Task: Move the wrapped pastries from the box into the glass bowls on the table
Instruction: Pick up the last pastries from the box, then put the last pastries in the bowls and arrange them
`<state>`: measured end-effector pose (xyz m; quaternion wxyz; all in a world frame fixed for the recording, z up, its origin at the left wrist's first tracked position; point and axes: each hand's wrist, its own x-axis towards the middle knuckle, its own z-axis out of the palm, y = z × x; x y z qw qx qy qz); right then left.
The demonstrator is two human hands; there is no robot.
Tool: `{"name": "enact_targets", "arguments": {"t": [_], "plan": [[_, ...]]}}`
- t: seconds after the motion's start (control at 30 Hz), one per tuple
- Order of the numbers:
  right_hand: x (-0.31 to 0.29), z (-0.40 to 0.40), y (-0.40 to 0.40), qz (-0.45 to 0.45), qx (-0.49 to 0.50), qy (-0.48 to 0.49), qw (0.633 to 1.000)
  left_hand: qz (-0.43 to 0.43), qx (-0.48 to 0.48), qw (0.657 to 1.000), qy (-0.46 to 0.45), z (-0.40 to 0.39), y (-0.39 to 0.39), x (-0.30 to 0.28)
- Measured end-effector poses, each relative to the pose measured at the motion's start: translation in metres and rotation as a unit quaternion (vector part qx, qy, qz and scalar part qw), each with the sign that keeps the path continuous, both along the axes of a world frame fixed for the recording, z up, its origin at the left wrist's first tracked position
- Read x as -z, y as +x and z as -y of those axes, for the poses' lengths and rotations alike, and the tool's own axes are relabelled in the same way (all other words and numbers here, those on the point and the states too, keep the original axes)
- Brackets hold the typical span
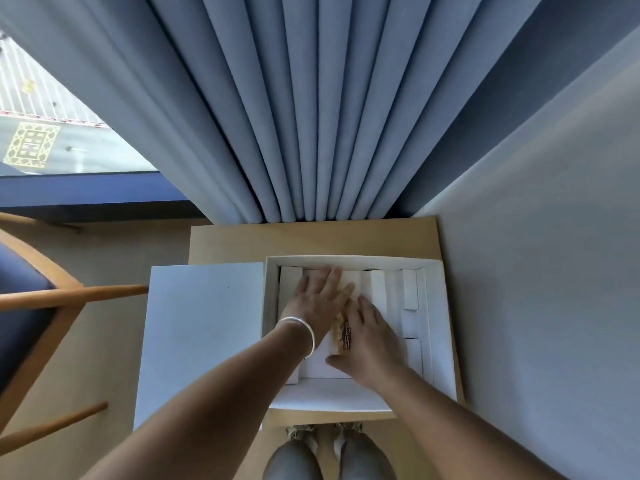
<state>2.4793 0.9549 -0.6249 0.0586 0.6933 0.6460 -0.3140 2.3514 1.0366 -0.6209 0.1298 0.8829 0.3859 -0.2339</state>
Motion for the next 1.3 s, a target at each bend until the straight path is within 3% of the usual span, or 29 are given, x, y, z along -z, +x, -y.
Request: {"name": "enact_targets", "arguments": {"t": [0.13,0.4,0.67,0.83,1.0,1.17,1.3], "plan": [[0.009,0.001,-0.009,0.026,-0.023,-0.017,0.999,-0.027,0.005,1.0,0.001,-0.001,0.005,0.01],[-0.017,-0.005,-0.009,-0.031,0.033,0.021,0.999,0.063,-0.058,0.996,0.026,-0.008,0.001,-0.017],[-0.118,-0.023,-0.017,-0.01,0.044,0.085,0.995,0.155,-0.139,0.973,0.098,-0.002,-0.045,-0.103],[-0.189,-0.043,-0.057,-0.017,-0.014,0.121,0.992,0.195,-0.227,0.942,0.15,0.001,-0.11,-0.171],[-0.253,-0.06,-0.134,-0.027,-0.112,0.176,0.978,0.166,-0.315,0.905,0.233,0.027,-0.207,-0.228],[-0.292,-0.049,-0.24,-0.068,-0.216,0.196,0.954,0.146,-0.451,0.841,0.26,0.096,-0.313,-0.275],[-0.303,-0.016,-0.337,-0.097,-0.323,0.199,0.92,0.09,-0.51,0.786,0.339,0.185,-0.387,-0.302]]}}
